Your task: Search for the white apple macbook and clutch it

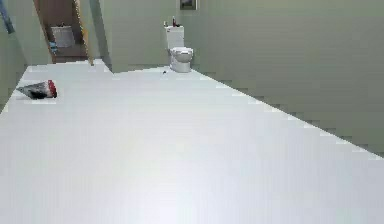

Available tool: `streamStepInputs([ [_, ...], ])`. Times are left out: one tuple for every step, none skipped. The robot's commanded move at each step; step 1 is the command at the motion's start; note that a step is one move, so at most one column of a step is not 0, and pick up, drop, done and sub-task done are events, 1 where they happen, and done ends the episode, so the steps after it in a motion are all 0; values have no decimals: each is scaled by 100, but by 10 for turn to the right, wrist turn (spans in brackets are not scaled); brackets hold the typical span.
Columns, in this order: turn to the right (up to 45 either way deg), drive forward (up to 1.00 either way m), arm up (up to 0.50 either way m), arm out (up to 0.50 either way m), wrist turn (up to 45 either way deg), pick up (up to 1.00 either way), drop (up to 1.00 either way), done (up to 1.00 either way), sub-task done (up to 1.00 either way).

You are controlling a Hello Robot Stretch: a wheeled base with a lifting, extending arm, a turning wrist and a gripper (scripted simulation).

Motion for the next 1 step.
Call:
streamStepInputs([
  [-300,0,0,0,0,0,0,0,0],
])
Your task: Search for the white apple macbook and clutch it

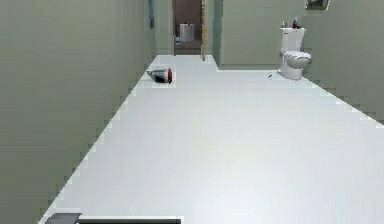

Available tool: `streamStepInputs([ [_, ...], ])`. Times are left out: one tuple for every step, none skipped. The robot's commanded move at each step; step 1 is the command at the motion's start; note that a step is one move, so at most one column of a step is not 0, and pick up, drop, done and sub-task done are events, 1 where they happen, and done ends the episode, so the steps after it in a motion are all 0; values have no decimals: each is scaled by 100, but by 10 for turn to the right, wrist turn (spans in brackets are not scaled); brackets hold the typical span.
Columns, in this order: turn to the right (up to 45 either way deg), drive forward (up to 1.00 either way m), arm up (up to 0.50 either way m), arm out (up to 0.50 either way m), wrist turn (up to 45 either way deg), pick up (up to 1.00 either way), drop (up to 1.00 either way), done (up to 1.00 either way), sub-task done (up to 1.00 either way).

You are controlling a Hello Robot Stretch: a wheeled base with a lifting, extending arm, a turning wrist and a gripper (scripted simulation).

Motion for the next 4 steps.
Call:
streamStepInputs([
  [0,5,0,0,0,0,0,0,0],
  [450,0,0,0,0,0,0,0,0],
  [450,0,0,0,0,0,0,0,0],
  [0,95,0,0,0,0,0,0,0],
])
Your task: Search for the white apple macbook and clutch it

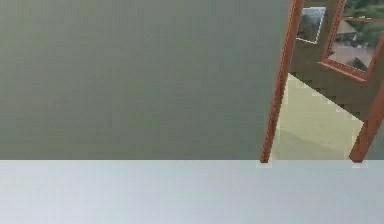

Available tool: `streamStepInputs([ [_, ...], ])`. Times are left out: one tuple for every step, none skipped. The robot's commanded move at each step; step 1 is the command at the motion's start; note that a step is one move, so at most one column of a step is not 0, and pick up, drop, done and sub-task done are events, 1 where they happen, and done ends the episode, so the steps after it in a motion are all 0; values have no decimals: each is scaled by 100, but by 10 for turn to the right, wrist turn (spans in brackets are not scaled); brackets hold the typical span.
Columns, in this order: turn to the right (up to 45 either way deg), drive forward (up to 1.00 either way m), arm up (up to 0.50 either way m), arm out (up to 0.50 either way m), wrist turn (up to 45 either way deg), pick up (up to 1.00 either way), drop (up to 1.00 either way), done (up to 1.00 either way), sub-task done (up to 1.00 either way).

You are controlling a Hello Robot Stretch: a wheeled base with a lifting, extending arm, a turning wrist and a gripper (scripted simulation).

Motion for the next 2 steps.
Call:
streamStepInputs([
  [450,0,0,0,0,0,0,0,0],
  [60,0,0,0,0,0,0,0,0],
])
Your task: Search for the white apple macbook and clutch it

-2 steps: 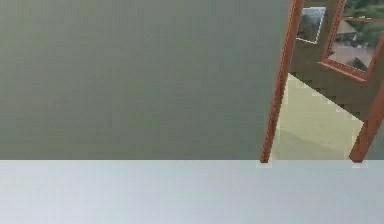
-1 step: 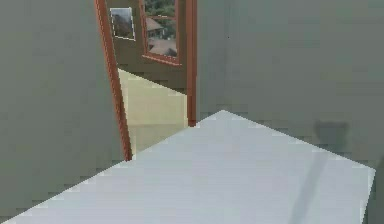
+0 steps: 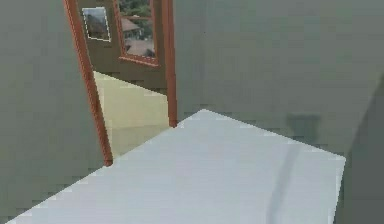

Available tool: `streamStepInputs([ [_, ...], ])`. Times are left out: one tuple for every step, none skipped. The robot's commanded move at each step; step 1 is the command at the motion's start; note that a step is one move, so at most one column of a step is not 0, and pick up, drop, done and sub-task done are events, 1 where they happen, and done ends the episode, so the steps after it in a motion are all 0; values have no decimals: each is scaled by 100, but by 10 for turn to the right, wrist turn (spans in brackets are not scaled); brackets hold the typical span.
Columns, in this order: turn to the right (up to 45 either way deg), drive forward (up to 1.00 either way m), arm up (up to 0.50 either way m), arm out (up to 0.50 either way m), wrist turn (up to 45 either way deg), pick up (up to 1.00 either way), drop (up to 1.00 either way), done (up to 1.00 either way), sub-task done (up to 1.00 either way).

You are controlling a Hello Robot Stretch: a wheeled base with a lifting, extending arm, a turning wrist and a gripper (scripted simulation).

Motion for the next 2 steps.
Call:
streamStepInputs([
  [0,100,0,0,0,0,0,0,0],
  [30,0,0,0,0,0,0,0,0],
])
